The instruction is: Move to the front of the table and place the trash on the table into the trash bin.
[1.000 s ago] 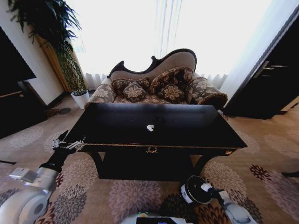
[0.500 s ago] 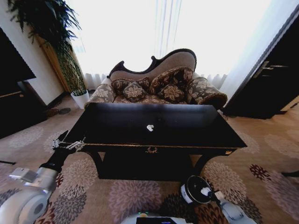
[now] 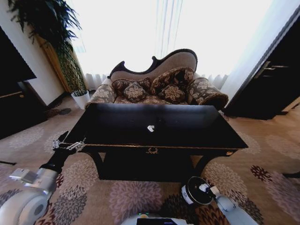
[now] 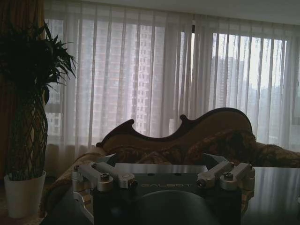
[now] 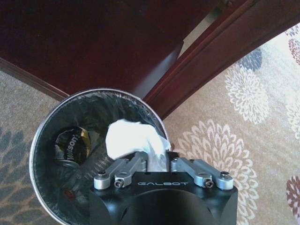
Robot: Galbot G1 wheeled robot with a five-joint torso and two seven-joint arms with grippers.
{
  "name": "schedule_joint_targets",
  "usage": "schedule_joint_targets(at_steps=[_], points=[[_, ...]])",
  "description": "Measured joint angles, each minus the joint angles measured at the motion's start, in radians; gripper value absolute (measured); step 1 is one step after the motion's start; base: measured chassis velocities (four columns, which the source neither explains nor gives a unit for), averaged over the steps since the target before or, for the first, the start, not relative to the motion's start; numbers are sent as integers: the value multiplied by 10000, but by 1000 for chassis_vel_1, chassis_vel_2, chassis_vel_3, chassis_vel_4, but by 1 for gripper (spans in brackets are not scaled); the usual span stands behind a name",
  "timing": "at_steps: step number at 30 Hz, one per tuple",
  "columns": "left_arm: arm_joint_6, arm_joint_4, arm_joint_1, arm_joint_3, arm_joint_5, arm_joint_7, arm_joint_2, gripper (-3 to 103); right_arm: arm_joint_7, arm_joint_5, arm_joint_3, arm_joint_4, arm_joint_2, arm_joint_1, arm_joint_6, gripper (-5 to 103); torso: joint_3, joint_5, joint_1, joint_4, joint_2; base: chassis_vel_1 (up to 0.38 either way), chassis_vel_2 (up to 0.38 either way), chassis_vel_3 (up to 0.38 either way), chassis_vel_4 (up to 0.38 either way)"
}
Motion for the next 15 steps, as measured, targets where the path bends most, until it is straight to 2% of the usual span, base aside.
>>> schedule_joint_targets(at_steps=[1, 4, 7, 9, 14, 15], points=[[0, 0, 0, 0, 0, 0, 0, 100, 0, -2, -1, -27, 8, 20, 11, 27, -1, 0, 0, 0, 0, 0, 0, 0, 0], [0, 0, 0, 0, 0, 0, 0, 100, 0, -3, -1, -51, 12, 31, 26, 32, -1, 0, 0, 0, 0, 0, 0, 0, 0], [0, 0, 0, 0, 0, 0, 0, 100, -11, -12, -1, -53, 13, 17, 47, 48, -1, 0, 0, 0, 0, 0, 0, 0, 0], [0, 0, 0, 0, 0, 0, 0, 100, -14, -19, 3, -51, 14, 7, 51, 48, 0, 0, 0, 0, 0, 0, 0, 0, 0], [0, 0, 0, 0, 0, 0, 0, 100, -17, -28, 44, 104, 48, -97, 53, 76, -1, 0, 1, 0, 0, 0, 0, 0, 0], [0, 0, 0, 0, 0, 0, 0, 100, -17, -28, 44, 104, 48, -97, 53, 76, -1, 0, 1, 0, 0, 0, 0, 0, 0]])
